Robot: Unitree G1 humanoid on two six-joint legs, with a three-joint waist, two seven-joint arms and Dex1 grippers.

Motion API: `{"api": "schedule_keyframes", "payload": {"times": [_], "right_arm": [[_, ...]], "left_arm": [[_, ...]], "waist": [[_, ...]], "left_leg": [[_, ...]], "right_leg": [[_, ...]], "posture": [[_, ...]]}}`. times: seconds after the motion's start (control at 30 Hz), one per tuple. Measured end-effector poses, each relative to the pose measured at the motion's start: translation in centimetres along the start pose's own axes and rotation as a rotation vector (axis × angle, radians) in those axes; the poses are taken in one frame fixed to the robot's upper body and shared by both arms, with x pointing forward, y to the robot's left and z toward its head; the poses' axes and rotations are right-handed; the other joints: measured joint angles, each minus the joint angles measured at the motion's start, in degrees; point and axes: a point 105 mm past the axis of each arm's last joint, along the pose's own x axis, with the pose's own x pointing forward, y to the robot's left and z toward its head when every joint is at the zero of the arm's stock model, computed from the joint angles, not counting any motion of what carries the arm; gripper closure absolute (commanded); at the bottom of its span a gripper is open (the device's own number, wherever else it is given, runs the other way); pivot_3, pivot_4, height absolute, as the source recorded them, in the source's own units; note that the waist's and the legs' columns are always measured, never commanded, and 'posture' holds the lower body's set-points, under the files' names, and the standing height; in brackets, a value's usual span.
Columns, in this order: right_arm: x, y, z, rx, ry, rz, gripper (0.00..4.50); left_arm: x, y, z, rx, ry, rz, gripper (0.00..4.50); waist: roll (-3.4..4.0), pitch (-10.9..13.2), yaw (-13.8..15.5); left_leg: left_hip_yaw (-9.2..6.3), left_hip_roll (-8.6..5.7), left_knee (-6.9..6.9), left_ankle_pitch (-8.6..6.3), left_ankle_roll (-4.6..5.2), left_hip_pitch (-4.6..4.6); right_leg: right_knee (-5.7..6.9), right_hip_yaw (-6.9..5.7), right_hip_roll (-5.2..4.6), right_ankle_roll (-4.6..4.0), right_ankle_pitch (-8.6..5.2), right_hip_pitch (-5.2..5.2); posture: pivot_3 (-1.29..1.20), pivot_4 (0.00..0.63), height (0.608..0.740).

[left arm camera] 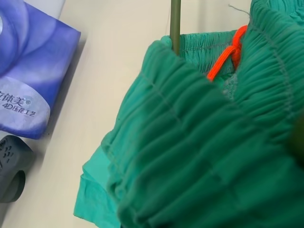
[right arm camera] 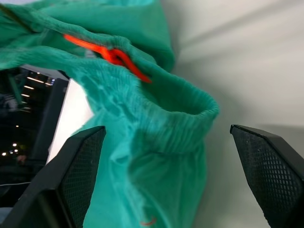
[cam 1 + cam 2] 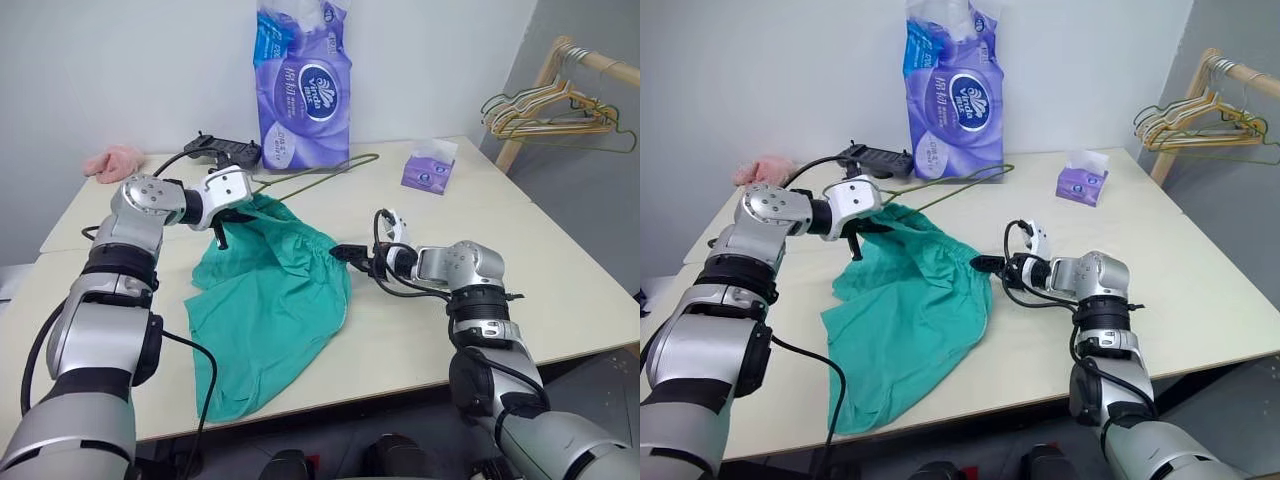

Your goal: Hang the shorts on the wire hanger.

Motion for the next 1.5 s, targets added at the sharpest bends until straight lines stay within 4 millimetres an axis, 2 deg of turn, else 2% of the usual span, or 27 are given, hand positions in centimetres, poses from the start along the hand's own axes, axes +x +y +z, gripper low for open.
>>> {"api": "schedule_keyframes", "payload": {"times": [0.17, 0.27, 0.63, 0.73, 0.8, 0.93, 1.03, 1.2, 1.33, 1.5], "right_arm": [[0.6, -0.3, -0.3, 0.008, -0.002, -0.004, 0.02], [0.9, 0.0, -0.4, 0.008, -0.005, 0.012, 0.59], [1.3, 0.5, -0.2, -0.023, -0.017, 0.035, 4.47], [1.2, 0.9, -0.1, -0.095, -0.014, 0.022, 4.47], [0.8, 0.7, 0.2, -0.242, -0.023, -0.026, 4.47], [-0.8, 0.0, 1.9, -0.667, -0.090, -0.172, 4.47], [-2.8, 0.0, 4.4, -0.946, -0.163, -0.270, 4.47], [-4.7, 0.3, 6.6, -1.050, -0.260, -0.304, 4.47], [-5.8, 1.4, 7.7, -1.131, -0.305, -0.301, 4.47], [-7.2, 4.3, 8.1, -1.242, -0.330, -0.259, 4.47]], "left_arm": [[0.0, 0.0, 0.2, -0.001, -0.007, 0.002, 4.50], [0.0, -0.2, 0.0, -0.008, -0.004, 0.000, 4.50], [0.1, -0.1, -0.3, -0.024, 0.003, 0.014, 4.50], [0.1, -0.1, -0.3, -0.026, 0.003, 0.020, 4.50], [0.0, -0.1, -0.2, -0.024, 0.000, 0.020, 4.50], [0.1, -1.1, -0.2, -0.052, -0.035, -0.027, 4.50], [0.2, -3.2, -0.3, -0.090, -0.071, -0.125, 4.50], [-0.2, -5.9, -0.5, -0.115, -0.066, -0.276, 4.50], [-0.3, -5.4, -0.4, -0.100, -0.043, -0.253, 4.50], [-0.4, -3.9, -0.3, -0.092, -0.029, -0.188, 4.50]], "waist": [[0.00, 0.00, -0.02], [0.00, 0.00, -0.01], [0.00, 0.00, 0.01], [0.00, 0.00, 0.03], [0.00, 0.00, 0.09], [0.01, 0.00, 0.14], [0.01, 0.01, 0.15], [0.01, 0.01, 0.15], [0.01, 0.01, 0.28], [0.02, 0.01, 0.37]], "left_leg": [[0.00, 0.00, 0.00, 0.00, 0.00, 0.00], [0.00, 0.00, 0.00, 0.00, 0.00, 0.01], [0.00, 0.00, 0.01, 0.00, 0.00, 0.01], [0.01, 0.00, 0.02, 0.00, 0.00, 0.00], [0.01, -0.01, 0.03, 0.00, 0.00, 0.00], [0.02, -0.04, 0.07, -0.01, 0.01, -0.02], [0.02, -0.03, 0.10, -0.01, 0.01, -0.01], [0.03, 0.00, 0.11, -0.01, 0.01, 0.00], [0.02, 0.00, 0.20, -0.01, 0.03, -0.01], [0.00, 0.00, 0.25, -0.02, 0.04, -0.01]], "right_leg": [[0.05, 0.01, 0.00, 0.00, 0.00, -0.01], [0.08, 0.00, 0.00, 0.00, 0.00, -0.02], [0.16, 0.01, 0.00, 0.00, 0.00, -0.03], [0.23, 0.02, 0.00, 0.00, 0.00, -0.05], [0.22, 0.02, 0.00, 0.01, -0.01, -0.04], [0.21, 0.04, -0.01, 0.03, -0.02, -0.05], [0.21, 0.02, 0.01, 0.03, -0.02, -0.05], [0.20, 0.05, 0.06, 0.02, -0.03, -0.04], [0.18, 0.04, 0.05, 0.02, -0.03, -0.01], [0.17, 0.02, 0.06, 0.02, -0.03, 0.03]], "posture": [[0.05, 0.000, 0.740], [0.05, 0.000, 0.740], [0.06, 0.000, 0.740], [0.06, 0.000, 0.740], [0.06, 0.000, 0.740], [0.05, 0.003, 0.740], [0.05, 0.007, 0.740], [0.04, 0.013, 0.740], [0.03, 0.013, 0.740], [0.03, 0.014, 0.740]]}}
